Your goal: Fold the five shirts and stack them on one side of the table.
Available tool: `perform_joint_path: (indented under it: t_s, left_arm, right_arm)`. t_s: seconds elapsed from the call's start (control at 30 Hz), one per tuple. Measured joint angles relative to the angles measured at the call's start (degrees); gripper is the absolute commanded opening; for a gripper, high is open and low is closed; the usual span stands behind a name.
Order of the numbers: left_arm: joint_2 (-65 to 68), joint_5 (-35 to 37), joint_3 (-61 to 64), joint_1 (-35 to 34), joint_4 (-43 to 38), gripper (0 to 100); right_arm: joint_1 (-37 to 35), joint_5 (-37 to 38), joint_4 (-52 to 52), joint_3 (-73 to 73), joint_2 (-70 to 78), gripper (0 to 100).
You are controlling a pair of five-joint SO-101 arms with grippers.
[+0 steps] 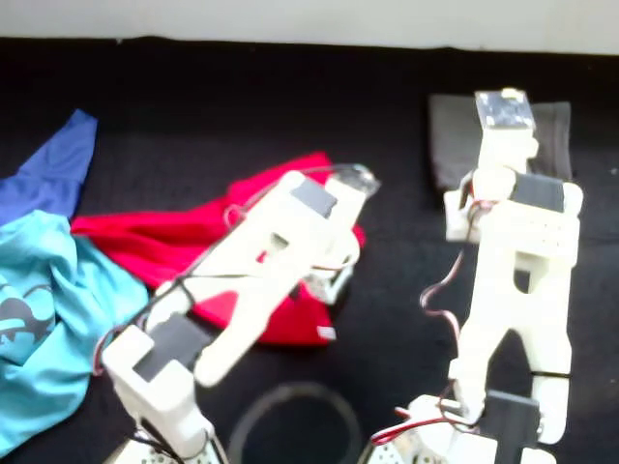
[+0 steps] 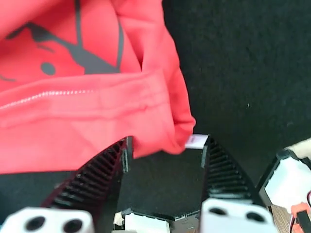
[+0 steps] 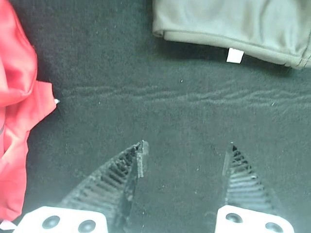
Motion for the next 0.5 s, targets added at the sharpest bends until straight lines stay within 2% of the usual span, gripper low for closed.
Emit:
perform_joint_path:
  t_s: [0.23, 0.5]
  left_arm:
    - [4.1, 0.0, -5.5, -1.5, -1.1, 23]
    - [4.7, 0.0, -3.6, -5.0, -1.1, 18]
  right_arm:
    - [0.0, 0.0, 1.1, 0.0, 0.0, 24.5]
    - [0.0, 0.0, 1.1, 0.0, 0.0, 24.5]
